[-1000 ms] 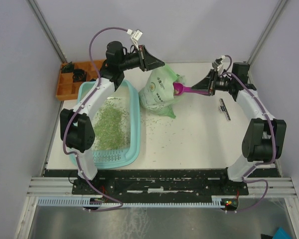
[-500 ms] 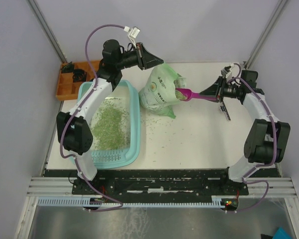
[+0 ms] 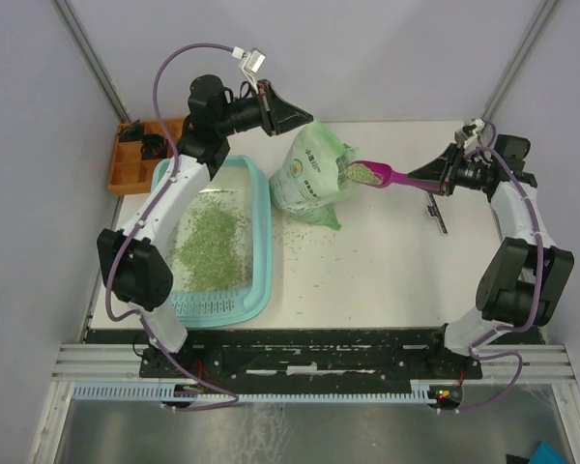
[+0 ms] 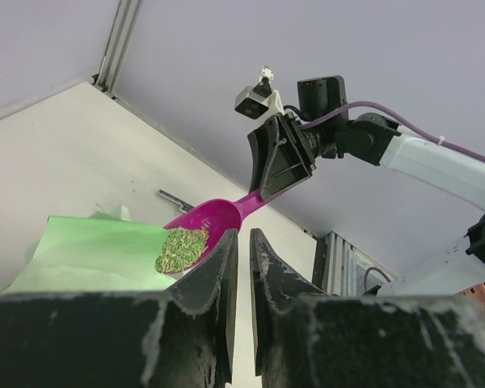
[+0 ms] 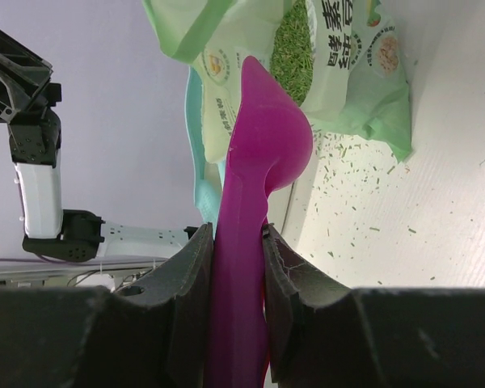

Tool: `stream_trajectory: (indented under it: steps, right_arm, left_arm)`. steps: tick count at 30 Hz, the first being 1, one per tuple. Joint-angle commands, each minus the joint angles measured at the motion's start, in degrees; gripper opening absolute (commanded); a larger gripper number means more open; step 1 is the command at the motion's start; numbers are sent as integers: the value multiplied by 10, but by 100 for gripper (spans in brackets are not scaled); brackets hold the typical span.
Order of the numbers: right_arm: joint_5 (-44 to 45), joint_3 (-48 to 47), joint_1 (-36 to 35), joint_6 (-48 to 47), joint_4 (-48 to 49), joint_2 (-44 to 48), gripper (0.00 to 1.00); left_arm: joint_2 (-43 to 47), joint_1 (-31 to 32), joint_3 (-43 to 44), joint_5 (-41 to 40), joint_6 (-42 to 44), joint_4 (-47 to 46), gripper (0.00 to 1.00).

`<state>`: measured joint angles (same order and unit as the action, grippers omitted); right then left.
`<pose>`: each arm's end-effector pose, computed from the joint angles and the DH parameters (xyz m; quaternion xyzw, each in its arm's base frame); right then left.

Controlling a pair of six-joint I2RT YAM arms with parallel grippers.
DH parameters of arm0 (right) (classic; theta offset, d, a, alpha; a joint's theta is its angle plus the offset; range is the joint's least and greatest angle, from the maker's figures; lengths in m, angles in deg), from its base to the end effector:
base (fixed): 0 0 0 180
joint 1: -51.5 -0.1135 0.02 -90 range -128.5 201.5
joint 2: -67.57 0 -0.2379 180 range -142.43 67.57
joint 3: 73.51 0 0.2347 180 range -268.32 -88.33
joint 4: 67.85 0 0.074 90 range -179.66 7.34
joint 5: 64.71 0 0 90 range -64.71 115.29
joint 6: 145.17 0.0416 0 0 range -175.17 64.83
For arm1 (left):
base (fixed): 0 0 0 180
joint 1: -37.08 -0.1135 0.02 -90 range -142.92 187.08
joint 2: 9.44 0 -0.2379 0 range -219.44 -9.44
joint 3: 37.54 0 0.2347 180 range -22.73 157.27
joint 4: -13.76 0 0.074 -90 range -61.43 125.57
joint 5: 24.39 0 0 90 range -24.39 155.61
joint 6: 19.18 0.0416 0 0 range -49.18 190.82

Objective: Fill the litter box with clean litter
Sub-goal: 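Scoop the cat litter from the cat litter bag, then pour the cat litter into the litter box.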

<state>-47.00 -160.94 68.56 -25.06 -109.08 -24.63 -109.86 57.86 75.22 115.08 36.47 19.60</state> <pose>0.3206 -0.0569 0.2694 0.0971 0.7746 0.5777 0.2384 0.3559 -0.1689 0.4091 0.2385 0.6374 -0.5606 0.4718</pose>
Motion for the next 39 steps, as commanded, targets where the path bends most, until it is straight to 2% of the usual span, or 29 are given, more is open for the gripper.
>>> stream_trajectory:
  steps: [1, 13, 24, 35, 39]
  right_arm:
    - [-43, -38, 13, 0, 0, 36, 2]
    - [-66, -65, 31, 33, -9, 64, 2]
    - [-78, -62, 35, 75, 4, 50, 2]
    - [-68, -61, 34, 180, 98, 50, 2]
    - [-70, -81, 32, 204, 105, 62, 2]
  left_arm:
    - [43, 2, -4, -10, 39, 6, 17]
    - [86, 2, -24, -35, 66, 31, 17]
    - [100, 2, -31, -39, 70, 36, 17]
    - [112, 2, -42, -45, 78, 42, 17]
    - [112, 1, -41, -50, 80, 42, 17]
